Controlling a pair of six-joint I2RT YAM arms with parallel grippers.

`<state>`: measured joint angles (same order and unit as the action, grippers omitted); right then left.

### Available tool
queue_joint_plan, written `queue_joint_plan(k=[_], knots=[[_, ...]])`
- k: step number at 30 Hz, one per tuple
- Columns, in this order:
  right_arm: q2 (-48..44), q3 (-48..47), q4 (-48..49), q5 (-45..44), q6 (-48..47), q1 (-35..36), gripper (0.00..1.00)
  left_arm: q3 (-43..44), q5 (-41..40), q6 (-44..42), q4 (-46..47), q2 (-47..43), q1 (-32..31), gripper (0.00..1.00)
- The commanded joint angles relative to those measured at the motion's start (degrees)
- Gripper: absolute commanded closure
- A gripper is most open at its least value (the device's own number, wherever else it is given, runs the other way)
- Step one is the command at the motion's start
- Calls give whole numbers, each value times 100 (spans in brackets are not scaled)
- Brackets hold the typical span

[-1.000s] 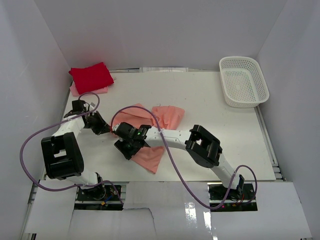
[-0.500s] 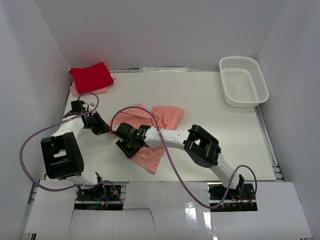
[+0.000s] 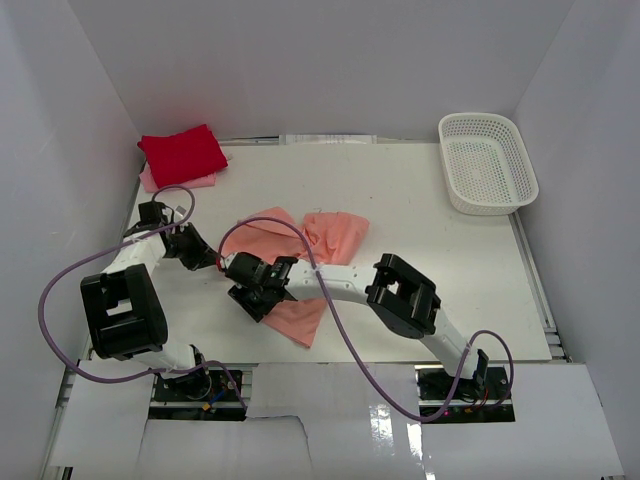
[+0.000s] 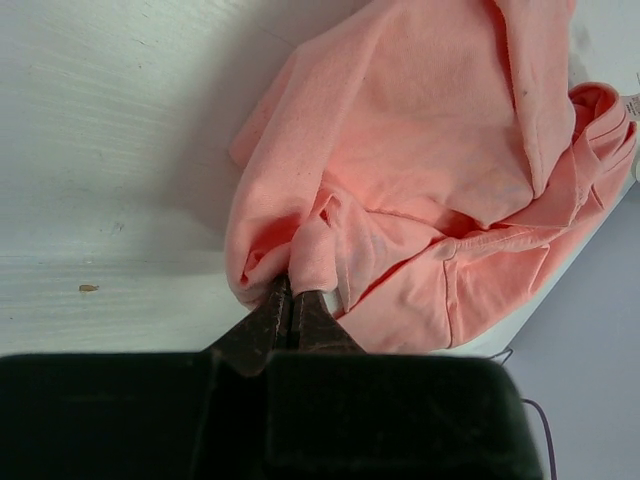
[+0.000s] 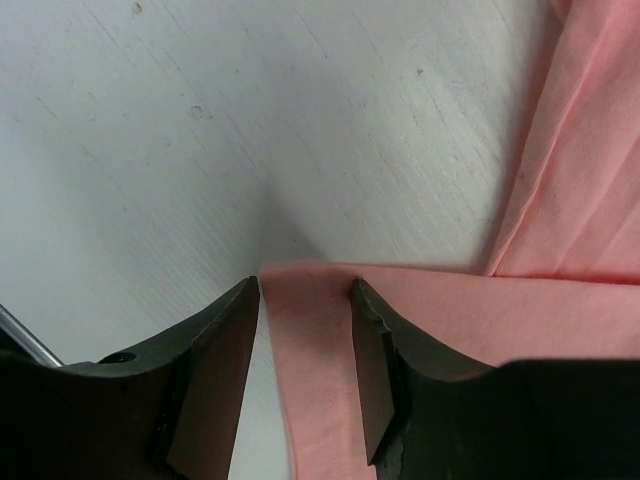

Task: Fold and stack the t-shirts
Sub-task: Flatten out the tshirt

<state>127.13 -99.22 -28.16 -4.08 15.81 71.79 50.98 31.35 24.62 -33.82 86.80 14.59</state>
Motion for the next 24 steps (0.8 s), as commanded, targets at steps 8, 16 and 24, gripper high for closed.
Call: queue_joint_plan(k=[8, 16, 24], knots=[[628, 166, -734, -295, -34, 336, 68, -53, 204, -124, 113, -76, 149, 100], [717, 105, -945, -497, -87, 336, 73, -62, 213, -124, 113, -85, 158, 100], [148, 25, -1086, -875, -8, 187, 92, -123, 222, -124, 130, -120, 167, 100]])
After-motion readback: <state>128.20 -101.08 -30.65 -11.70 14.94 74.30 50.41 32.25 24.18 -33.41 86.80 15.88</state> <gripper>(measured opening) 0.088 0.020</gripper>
